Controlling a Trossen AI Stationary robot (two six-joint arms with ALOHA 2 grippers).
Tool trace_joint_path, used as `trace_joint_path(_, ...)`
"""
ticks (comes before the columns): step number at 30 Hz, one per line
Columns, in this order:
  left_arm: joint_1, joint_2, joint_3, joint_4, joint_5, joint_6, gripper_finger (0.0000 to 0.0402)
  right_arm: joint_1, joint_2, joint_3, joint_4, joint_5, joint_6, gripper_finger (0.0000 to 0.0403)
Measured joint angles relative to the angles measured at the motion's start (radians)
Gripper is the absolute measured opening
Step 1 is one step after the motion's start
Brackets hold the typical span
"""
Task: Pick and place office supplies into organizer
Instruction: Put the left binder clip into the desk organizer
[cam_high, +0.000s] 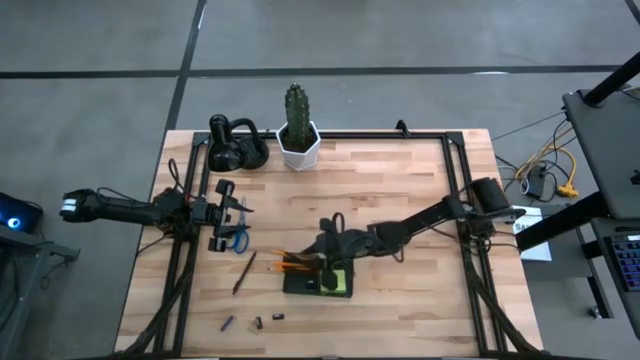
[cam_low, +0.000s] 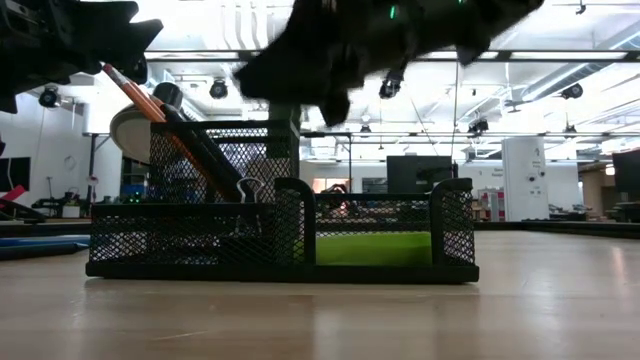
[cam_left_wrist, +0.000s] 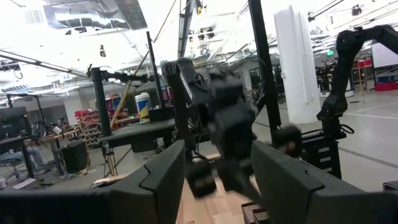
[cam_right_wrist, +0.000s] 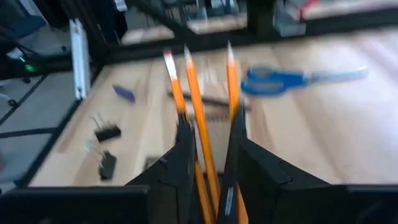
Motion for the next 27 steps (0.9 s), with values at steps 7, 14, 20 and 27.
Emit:
trace_joint_path(7, 0.0, 0.0, 0.0, -0.002, 0.0, 0.0, 0.0169, 0.047, -0.153, -0.036, -0.125, 0.216, -0.15, 0.0088)
trace_joint_path(14, 0.0, 0.0, 0.0, -0.002, 0.0, 0.0, 0.0169, 0.162, -0.329, -0.241, -0.153, 0.391, -0.232, 0.0073)
trace_joint_path(20, 0.0, 0.0, 0.0, -0.001, 0.0, 0.0, 0.017, 0.202, -0.443, -0.53, 0.046, 0.384, -0.221, 0.0061)
trace_joint_path(27, 0.0, 0.001, 0.0, -0.001, 0.0, 0.0, 0.0169, 0.044, -0.456, -0.794, 0.512, 0.212, -0.31, 0.0042)
